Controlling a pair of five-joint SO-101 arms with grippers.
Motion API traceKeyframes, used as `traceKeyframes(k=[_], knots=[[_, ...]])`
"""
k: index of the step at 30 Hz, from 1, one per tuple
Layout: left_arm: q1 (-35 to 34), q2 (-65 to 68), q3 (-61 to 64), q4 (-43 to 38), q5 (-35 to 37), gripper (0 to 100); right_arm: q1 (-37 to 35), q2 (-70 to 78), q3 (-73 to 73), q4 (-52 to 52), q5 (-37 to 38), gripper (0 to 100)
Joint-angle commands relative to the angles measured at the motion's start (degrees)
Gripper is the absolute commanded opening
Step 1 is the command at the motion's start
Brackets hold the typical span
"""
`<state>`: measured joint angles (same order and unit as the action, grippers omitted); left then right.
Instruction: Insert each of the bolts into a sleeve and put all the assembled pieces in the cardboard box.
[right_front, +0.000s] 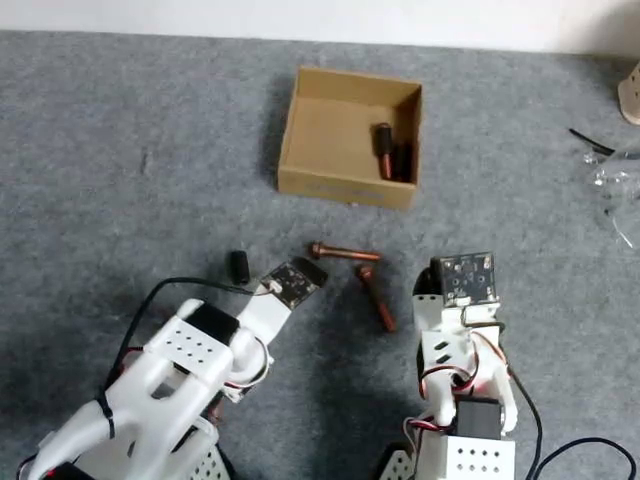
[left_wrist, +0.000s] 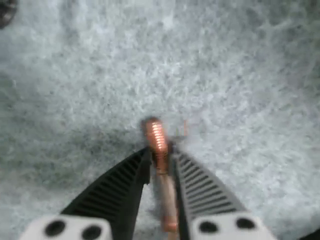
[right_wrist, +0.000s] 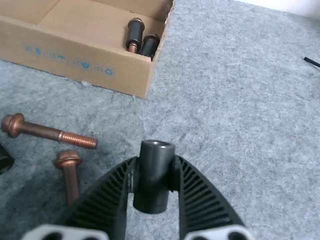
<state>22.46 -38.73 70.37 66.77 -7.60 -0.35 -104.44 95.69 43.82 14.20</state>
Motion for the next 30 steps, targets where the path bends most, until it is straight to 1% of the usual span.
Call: traceKeyframes(k=[1,2,12,17,25,27,30], knots=[[0.1,-0.6,-0.1,-0.7,-0.5,1,0.8,-0.8,4.5,-2.4,0.9,0.5],[0.1,-0.6,-0.1,-0.7,-0.5,0,0.8,-0.8,4.5,-2.4,0.9,0.5],[0.0,-0.9,-1.5,-0.1,-0.5,1,0.8,-0.8,4.5,-2.4,0.9,0.5],[0.4,-0.7,-8.2,7.9,-0.5,1,0.8,-0.8,4.5,-2.5,0.9,0.5],[0.1,-1.0,-9.4,9.4,-0.5,1,0.8,-0.8,4.5,-2.5,0.9,0.5],[0.2,-0.7,-9.9,9.6,-0.5,6,0.8,-0.8,4.5,-2.5,0.9,0.5],[0.0,-0.7,-9.9,9.5,-0.4,19,0.8,-0.8,4.5,-2.5,0.9,0.5]])
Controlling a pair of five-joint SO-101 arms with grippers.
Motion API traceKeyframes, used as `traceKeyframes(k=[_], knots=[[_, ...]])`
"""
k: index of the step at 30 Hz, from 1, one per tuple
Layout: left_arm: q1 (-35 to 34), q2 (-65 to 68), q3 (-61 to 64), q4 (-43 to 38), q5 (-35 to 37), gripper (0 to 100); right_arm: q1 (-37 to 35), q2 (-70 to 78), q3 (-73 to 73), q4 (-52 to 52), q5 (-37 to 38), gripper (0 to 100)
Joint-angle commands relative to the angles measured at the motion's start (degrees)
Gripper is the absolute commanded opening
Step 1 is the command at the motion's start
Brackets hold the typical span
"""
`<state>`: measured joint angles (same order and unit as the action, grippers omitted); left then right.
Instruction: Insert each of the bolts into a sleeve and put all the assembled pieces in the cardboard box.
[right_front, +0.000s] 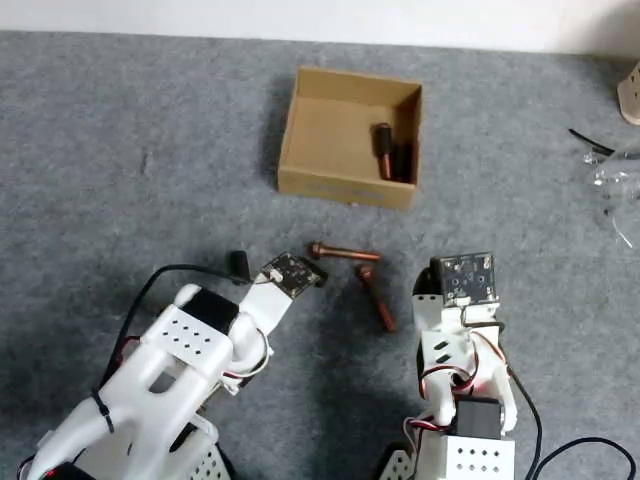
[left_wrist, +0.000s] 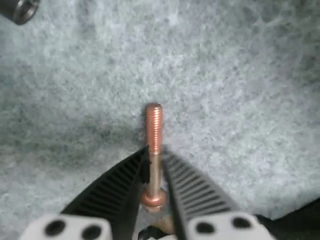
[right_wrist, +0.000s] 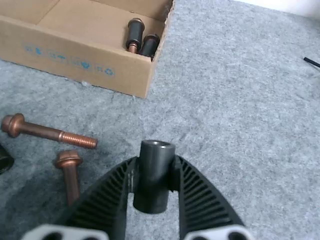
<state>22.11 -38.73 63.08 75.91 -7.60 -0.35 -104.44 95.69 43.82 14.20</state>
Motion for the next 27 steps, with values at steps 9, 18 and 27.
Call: traceKeyframes(k=[9,18,27], knots=[[0.3,-0.7,4.4,-6.2,-0.5,26,0.8,-0.8,4.5,-2.5,0.9,0.5],[-5.1,-0.7,7.5,-11.3,-2.0,26,0.8,-0.8,4.5,-2.4,0.9,0.5],[-10.1,-0.6,8.4,-11.4,-6.1,26,0.8,-0.8,4.5,-2.4,0.9,0.5]])
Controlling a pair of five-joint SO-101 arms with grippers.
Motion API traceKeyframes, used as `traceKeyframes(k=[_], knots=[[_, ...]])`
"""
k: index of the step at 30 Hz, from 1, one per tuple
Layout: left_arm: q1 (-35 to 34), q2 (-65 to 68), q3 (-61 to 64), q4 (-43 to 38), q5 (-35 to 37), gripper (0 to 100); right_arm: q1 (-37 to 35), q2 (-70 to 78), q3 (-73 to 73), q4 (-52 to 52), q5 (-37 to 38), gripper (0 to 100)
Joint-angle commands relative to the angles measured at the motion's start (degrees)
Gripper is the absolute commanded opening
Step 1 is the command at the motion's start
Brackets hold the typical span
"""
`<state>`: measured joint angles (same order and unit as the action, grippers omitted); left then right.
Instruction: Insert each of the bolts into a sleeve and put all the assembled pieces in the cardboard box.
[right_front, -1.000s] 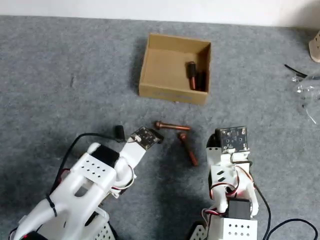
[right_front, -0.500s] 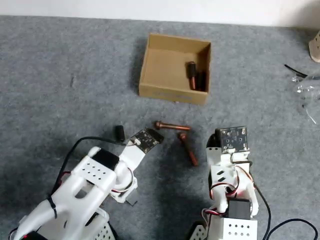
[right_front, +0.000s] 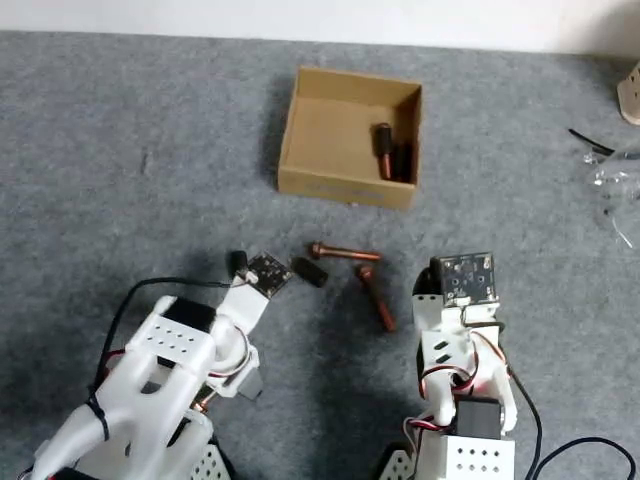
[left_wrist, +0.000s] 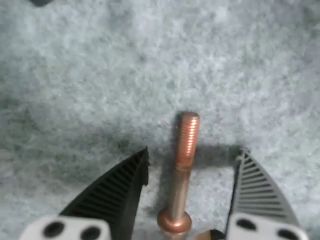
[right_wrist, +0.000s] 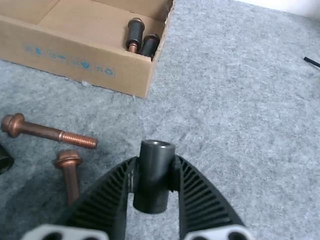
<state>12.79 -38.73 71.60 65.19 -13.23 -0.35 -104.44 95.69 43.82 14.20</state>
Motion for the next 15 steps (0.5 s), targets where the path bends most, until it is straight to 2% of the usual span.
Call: traceKeyframes(k=[1,4,6,11,13,15], knots=[[-0.7,-0.6,0.0,-0.8,-0.4,26,0.8,-0.8,4.5,-2.4,0.9,0.5],[-0.7,-0.6,0.0,-0.8,-0.5,25,0.8,-0.8,4.5,-2.4,0.9,0.5],[-0.7,-0.6,0.1,-1.0,-0.5,21,0.8,-0.8,4.5,-2.4,0.9,0.5],[-0.6,-0.6,0.1,-1.0,-0.6,0,0.8,-0.8,4.5,-2.4,0.9,0.5],[-0.6,-0.6,0.2,-1.0,-0.6,2,0.8,-0.8,4.5,-2.4,0.9,0.5],[-0.6,-0.6,0.2,-1.0,-0.6,0,0.8,-0.8,4.5,-2.4,0.9,0.5]])
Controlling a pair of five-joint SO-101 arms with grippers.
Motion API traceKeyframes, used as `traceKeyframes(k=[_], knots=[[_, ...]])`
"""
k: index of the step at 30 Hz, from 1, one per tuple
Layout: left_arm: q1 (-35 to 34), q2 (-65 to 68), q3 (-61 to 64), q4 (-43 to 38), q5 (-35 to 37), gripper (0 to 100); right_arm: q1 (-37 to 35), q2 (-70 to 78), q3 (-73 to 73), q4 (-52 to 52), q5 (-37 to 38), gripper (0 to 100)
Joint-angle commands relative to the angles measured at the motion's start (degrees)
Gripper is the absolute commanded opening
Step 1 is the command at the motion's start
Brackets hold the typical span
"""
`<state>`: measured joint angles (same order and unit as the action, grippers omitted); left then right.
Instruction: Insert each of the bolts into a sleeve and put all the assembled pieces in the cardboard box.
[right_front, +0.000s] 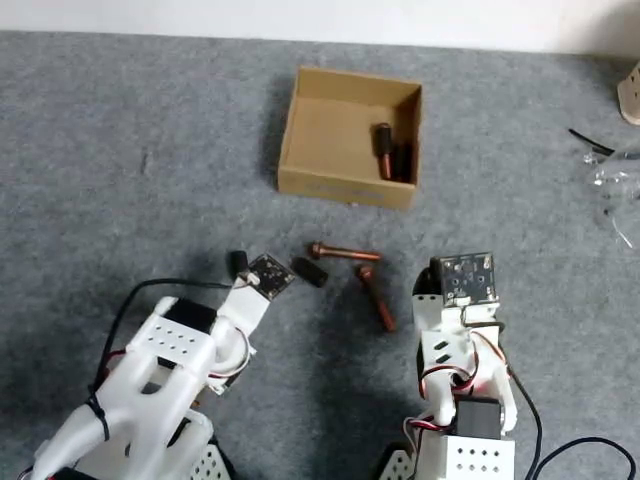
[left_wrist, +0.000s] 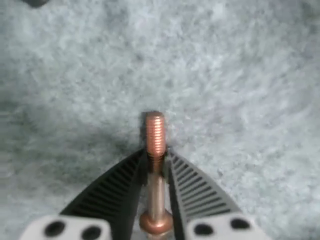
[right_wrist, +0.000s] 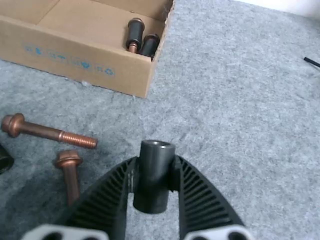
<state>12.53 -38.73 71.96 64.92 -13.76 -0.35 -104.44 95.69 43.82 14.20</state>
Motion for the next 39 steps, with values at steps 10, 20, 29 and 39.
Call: traceKeyframes(k=[10,20,29,39], knots=[[-2.7,-1.0,-11.0,3.7,0.2,1,0.8,-0.8,4.5,-2.4,0.9,0.5],[-10.1,-0.6,-23.3,-1.7,0.3,1,0.8,-0.8,4.5,-2.4,0.9,0.5],[-10.1,7.4,-22.9,-12.0,8.7,1,0.8,-0.8,4.5,-2.4,0.9,0.5],[-12.4,35.7,-33.6,-16.0,13.7,1,0.9,-0.8,4.5,-2.4,0.9,0.5]])
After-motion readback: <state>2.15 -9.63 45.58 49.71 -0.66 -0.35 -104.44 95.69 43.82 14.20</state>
